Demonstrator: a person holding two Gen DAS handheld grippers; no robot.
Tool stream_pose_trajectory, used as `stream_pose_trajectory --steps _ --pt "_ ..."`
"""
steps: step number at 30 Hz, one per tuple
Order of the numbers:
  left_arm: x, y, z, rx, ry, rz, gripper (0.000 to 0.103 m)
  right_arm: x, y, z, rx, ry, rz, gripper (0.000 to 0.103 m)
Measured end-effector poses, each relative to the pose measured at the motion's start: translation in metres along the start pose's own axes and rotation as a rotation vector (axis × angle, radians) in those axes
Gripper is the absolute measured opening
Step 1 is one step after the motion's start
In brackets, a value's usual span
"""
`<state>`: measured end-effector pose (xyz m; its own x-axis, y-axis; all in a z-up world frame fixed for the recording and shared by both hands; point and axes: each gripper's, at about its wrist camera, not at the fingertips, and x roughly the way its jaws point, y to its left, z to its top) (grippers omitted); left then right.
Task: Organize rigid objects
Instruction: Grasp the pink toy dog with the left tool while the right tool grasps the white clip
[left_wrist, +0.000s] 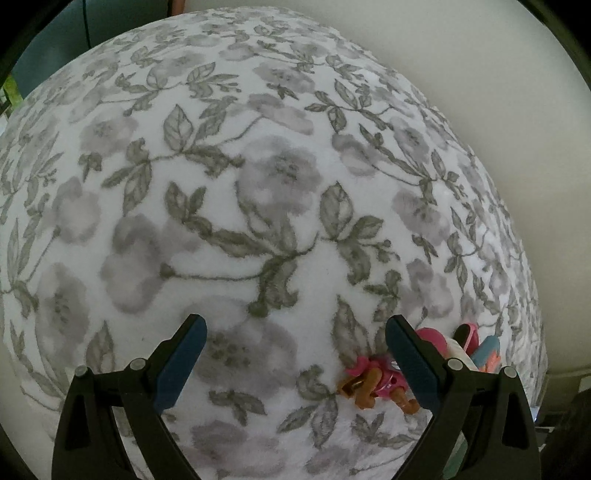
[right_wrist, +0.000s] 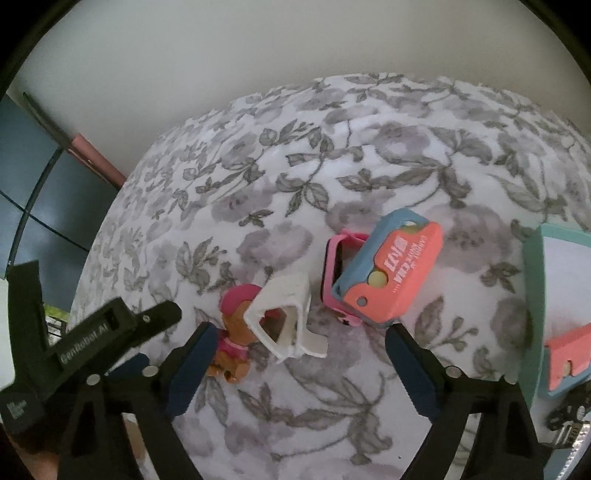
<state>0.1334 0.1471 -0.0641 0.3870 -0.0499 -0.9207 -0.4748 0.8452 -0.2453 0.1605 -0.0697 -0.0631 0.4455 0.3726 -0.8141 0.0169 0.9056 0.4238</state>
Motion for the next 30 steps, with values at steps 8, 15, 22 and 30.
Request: stream_pose_trajectory --steps 8,15,22,30 --pt "0.001 -0.001 0.001 0.005 0.001 -0.003 0.097 0.006 0.005 0.003 -0.001 0.002 -0.006 0.071" --pt "0.002 -0.008 0.001 0.029 0.008 -0.012 0.097 0.002 -0.001 0.003 0.043 -0.004 0.019 0.046" --pt "0.004 -0.017 -0.001 0.077 0.024 -0.03 0.097 0.003 0.007 0.003 0.023 0.002 0.028 0.038" --pt "0.006 -0.023 -0.002 0.104 0.039 -0.038 0.097 0.002 0.003 0.001 0.027 -0.01 0.05 0.033"
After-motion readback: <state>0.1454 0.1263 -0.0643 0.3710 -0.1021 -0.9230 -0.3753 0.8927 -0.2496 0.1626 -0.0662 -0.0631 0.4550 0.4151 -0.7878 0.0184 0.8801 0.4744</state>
